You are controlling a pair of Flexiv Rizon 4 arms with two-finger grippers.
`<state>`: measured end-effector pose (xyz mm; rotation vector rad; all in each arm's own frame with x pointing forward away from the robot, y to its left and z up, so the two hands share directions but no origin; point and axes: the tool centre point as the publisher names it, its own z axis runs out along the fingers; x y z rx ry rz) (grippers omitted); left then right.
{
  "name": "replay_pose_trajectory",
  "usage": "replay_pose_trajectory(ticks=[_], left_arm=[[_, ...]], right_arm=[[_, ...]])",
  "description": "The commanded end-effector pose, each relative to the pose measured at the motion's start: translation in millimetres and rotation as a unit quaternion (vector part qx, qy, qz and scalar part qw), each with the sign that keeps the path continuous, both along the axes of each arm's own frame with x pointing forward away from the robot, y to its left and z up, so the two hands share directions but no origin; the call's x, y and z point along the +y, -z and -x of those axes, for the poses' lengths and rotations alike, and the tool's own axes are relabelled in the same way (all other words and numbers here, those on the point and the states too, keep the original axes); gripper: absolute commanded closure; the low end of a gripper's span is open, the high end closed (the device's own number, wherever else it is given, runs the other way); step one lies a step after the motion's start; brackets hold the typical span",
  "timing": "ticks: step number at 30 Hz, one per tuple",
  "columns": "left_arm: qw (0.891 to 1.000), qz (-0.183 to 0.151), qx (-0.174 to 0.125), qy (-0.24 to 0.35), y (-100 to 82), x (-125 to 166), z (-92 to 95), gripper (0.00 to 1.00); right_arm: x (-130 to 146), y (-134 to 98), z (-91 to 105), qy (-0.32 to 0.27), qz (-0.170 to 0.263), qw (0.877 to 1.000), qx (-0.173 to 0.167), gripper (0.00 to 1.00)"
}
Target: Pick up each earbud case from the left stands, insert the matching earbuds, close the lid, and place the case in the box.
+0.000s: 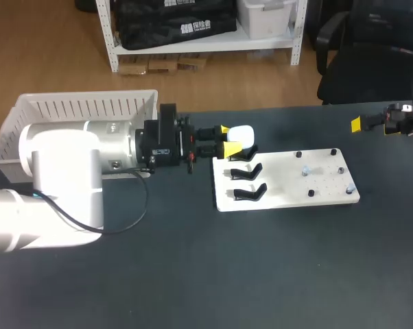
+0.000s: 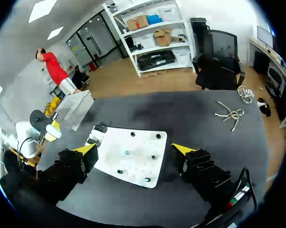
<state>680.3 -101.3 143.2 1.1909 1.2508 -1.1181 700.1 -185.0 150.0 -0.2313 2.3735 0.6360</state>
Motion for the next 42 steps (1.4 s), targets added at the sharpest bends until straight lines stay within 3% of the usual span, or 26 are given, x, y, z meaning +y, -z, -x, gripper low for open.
replay_pose_trajectory(ticks=[1, 12, 24, 33, 42], left_arm=[[1.000, 0.002, -0.002, -0.003, 0.7, 0, 1.5, 1.00], [0.999, -0.009, -0.004, 0.050, 2.0, 8, 0.4, 1.00], [0.996, -0.017, -0.008, 0.083, 5.9, 6, 7.5, 1.00], [0.995, -0.021, -0.028, 0.095, 6.7, -4, 14.7, 1.00], [0.994, -0.010, -0.034, 0.103, 8.3, -10, 18.6, 1.00]], right_arm=[[0, 0, 0.0, 0.000, 0.000, 1.000, 0.000, 0.00], [2, 0, 2.2, 0.000, -0.001, 1.000, 0.001, 0.00], [52, -7, 49.4, -0.046, 0.001, 0.999, -0.005, 0.00], [96, -17, 85.2, -0.068, 0.048, 0.996, -0.010, 0.00], [116, -14, 97.4, -0.082, 0.061, 0.995, 0.001, 0.00]])
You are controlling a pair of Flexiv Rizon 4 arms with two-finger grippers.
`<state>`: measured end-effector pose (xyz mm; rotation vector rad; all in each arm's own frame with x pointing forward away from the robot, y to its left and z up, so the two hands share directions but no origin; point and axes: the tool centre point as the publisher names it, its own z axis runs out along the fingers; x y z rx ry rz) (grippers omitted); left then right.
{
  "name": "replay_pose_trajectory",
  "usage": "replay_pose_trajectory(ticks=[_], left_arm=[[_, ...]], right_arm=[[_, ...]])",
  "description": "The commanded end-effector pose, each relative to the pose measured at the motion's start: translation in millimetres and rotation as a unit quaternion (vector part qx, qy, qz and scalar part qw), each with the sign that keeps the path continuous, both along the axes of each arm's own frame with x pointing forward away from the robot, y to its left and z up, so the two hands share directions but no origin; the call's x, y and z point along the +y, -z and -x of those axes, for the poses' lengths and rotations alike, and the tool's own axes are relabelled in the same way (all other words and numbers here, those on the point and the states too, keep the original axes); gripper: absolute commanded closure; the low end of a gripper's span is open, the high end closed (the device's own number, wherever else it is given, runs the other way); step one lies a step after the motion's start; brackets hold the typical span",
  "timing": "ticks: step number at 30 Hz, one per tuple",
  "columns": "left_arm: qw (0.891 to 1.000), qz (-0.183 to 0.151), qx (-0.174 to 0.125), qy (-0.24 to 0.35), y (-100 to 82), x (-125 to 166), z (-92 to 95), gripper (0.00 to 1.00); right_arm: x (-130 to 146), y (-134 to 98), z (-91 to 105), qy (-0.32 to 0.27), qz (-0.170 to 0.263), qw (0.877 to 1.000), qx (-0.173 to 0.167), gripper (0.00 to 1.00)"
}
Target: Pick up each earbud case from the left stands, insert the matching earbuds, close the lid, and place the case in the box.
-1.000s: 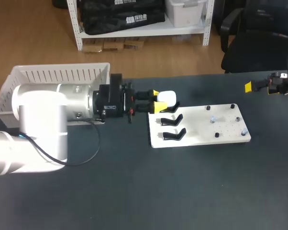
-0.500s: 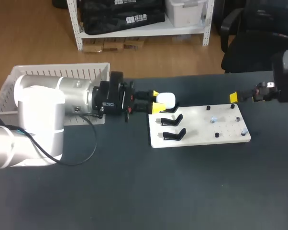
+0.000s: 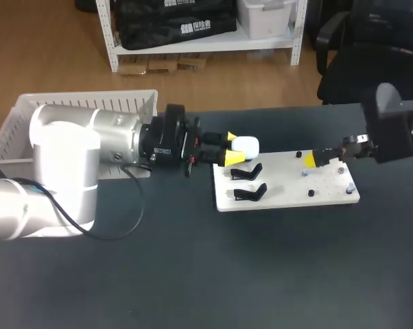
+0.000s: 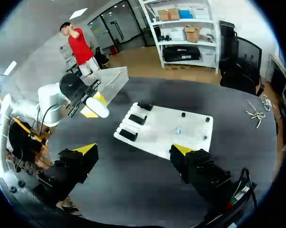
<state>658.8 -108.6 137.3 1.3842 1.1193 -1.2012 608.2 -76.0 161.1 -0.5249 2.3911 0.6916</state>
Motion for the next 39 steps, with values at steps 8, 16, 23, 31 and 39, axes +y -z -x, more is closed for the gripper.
replay_pose_trajectory(ticks=[8, 16, 23, 31, 39], left_arm=[[1.000, 0.012, -0.012, -0.002, 3.5, -4, -2.6, 1.00], [1.000, 0.016, -0.021, -0.007, 4.7, -5, -1.9, 1.00], [1.000, 0.016, -0.021, -0.007, 4.7, -5, -1.9, 1.00], [1.000, 0.016, -0.021, -0.007, 4.7, -5, -1.9, 1.00], [1.000, 0.016, -0.021, -0.007, 4.7, -5, -1.9, 1.00]], right_arm=[[24, -1, 7.1, 0.018, 0.039, 0.999, 0.007, 0.00], [48, 1, -0.1, 0.000, 0.043, 0.999, 0.024, 0.00], [64, 1, -11.5, -0.017, 0.052, 0.998, 0.031, 0.00], [74, 7, -26.1, -0.027, 0.061, 0.997, 0.039, 0.00], [79, 11, -37.6, -0.030, 0.068, 0.996, 0.044, 0.00]])
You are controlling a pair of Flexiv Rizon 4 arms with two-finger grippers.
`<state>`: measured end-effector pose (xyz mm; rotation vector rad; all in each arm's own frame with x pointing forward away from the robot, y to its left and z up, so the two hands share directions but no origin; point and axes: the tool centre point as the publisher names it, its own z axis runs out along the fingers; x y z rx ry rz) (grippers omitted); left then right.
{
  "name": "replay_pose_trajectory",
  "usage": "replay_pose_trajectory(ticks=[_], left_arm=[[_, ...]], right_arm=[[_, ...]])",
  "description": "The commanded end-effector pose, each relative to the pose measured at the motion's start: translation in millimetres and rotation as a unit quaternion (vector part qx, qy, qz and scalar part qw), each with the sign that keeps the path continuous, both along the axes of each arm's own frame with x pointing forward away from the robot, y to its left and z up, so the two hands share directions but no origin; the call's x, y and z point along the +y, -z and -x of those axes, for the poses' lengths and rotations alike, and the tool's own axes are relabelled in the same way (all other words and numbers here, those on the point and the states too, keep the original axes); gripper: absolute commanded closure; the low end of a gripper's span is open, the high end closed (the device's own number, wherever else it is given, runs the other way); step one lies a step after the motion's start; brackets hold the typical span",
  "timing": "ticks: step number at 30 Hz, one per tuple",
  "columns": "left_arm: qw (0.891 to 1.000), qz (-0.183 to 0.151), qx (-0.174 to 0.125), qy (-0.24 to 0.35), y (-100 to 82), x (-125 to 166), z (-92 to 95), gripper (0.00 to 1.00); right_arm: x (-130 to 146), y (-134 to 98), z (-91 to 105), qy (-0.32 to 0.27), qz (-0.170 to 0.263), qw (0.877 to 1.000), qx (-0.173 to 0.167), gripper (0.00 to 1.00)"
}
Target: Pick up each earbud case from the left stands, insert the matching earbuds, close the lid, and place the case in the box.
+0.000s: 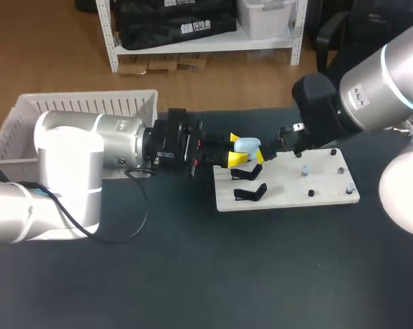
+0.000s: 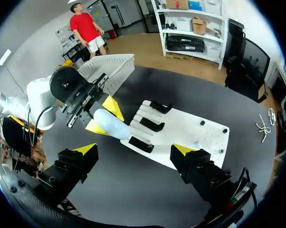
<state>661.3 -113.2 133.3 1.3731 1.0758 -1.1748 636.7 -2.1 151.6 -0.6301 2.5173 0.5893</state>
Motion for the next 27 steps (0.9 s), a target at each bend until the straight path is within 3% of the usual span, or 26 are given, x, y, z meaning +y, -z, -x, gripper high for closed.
replay_pose_trajectory(ticks=[1, 27], left_arm=[[1.000, 0.001, -0.001, -0.002, 0.7, -1, 0.6, 1.00], [1.000, 0.001, -0.001, -0.002, 0.7, -1, 0.6, 1.00]], right_arm=[[6, 2, -9.9, -0.003, 0.002, 1.000, 0.005, 0.00], [6, 2, -25.7, -0.004, 0.004, 1.000, 0.007, 0.00]])
